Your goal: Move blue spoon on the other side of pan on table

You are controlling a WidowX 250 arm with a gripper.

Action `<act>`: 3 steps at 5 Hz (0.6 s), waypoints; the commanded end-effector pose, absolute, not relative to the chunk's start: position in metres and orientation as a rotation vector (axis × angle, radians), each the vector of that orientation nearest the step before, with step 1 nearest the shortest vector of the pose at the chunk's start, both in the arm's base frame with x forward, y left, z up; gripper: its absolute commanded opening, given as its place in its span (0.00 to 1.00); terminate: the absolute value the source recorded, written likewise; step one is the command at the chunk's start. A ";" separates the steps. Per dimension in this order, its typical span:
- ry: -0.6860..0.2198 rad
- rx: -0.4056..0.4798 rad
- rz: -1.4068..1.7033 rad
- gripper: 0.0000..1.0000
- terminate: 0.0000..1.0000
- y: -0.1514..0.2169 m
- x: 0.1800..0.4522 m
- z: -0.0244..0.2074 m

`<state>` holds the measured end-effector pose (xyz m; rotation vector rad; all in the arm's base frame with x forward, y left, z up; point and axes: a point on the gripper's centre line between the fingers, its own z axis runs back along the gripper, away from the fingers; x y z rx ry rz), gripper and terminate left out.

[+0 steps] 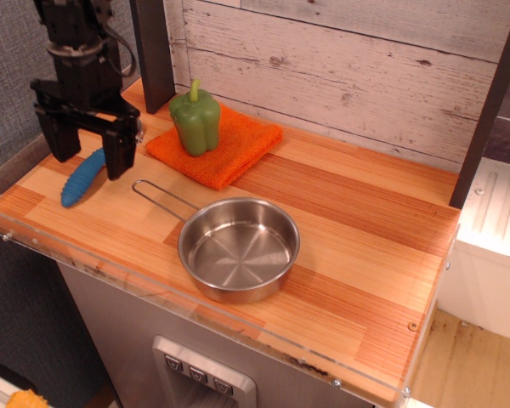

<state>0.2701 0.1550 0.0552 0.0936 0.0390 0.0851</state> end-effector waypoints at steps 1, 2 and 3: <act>0.005 0.154 0.158 1.00 0.00 0.173 0.283 0.056; 0.002 0.167 0.185 1.00 0.00 0.182 0.286 0.055; 0.003 0.169 0.215 1.00 0.00 0.193 0.290 0.050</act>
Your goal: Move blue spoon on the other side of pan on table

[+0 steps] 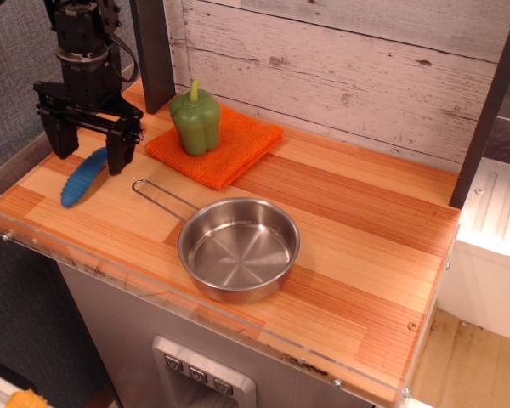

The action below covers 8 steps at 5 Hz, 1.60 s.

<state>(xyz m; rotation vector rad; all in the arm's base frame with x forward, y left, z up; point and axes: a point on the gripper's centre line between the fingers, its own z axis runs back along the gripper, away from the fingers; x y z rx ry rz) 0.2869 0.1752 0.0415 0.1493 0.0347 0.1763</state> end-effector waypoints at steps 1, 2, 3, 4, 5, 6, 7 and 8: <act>0.013 0.169 0.224 1.00 0.00 0.197 0.294 0.044; 0.026 0.175 0.225 1.00 0.00 0.197 0.300 0.035; 0.041 0.171 0.211 1.00 0.00 0.194 0.304 0.026; 0.048 0.166 0.200 0.00 0.00 0.194 0.303 0.023; 0.025 0.162 0.189 0.00 0.00 0.195 0.300 0.033; -0.034 0.156 0.186 0.00 0.00 0.200 0.292 0.060; -0.091 0.136 0.198 0.00 0.00 0.204 0.280 0.091; -0.161 0.125 0.173 0.00 0.00 0.186 0.272 0.136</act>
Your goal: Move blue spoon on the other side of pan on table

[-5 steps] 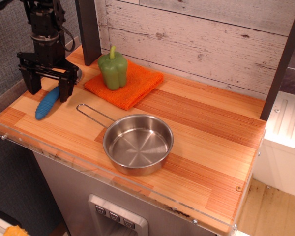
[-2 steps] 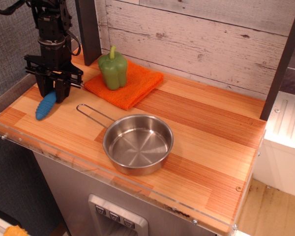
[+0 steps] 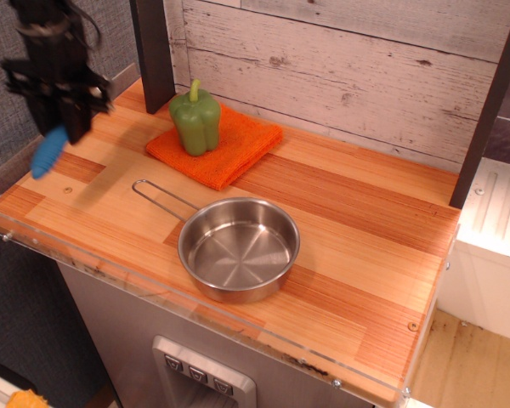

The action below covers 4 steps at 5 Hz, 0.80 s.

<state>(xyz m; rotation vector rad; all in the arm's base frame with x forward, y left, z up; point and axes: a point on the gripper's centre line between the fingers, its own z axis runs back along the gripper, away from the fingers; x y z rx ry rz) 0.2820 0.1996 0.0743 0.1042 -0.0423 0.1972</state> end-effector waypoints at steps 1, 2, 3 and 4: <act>-0.231 0.056 0.029 0.00 0.00 0.141 0.280 0.162; -0.243 -0.020 -0.147 0.00 0.00 0.094 0.284 0.160; -0.188 -0.038 -0.252 0.00 0.00 0.044 0.287 0.146; -0.122 -0.010 -0.248 0.00 0.00 -0.006 0.295 0.126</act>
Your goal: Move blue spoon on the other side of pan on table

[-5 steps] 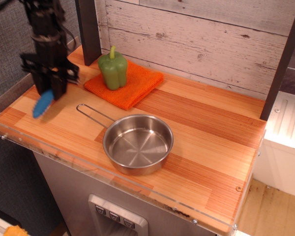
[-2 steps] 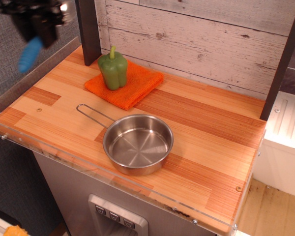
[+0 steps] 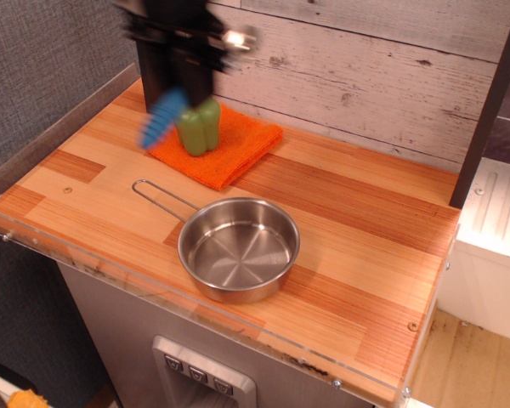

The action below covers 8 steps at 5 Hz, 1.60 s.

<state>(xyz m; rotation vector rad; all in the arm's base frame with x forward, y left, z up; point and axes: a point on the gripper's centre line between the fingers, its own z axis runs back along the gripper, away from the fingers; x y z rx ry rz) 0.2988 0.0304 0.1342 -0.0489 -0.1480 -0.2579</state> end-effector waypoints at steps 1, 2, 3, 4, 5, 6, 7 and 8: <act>-0.070 -0.018 -0.228 0.00 0.00 -0.056 0.304 0.109; -0.025 -0.063 -0.191 0.00 0.00 -0.106 0.306 0.102; 0.008 -0.100 -0.175 0.00 0.00 -0.148 0.316 0.083; 0.005 -0.071 -0.184 0.00 0.00 -0.148 0.326 0.059; 0.006 0.012 -0.169 0.00 0.00 -0.136 0.334 0.033; -0.102 -0.008 -0.171 0.00 0.00 -0.118 0.333 0.055; -0.128 -0.024 -0.147 0.00 0.00 -0.110 0.330 0.064; -0.084 0.003 -0.130 0.00 0.00 -0.099 0.332 0.051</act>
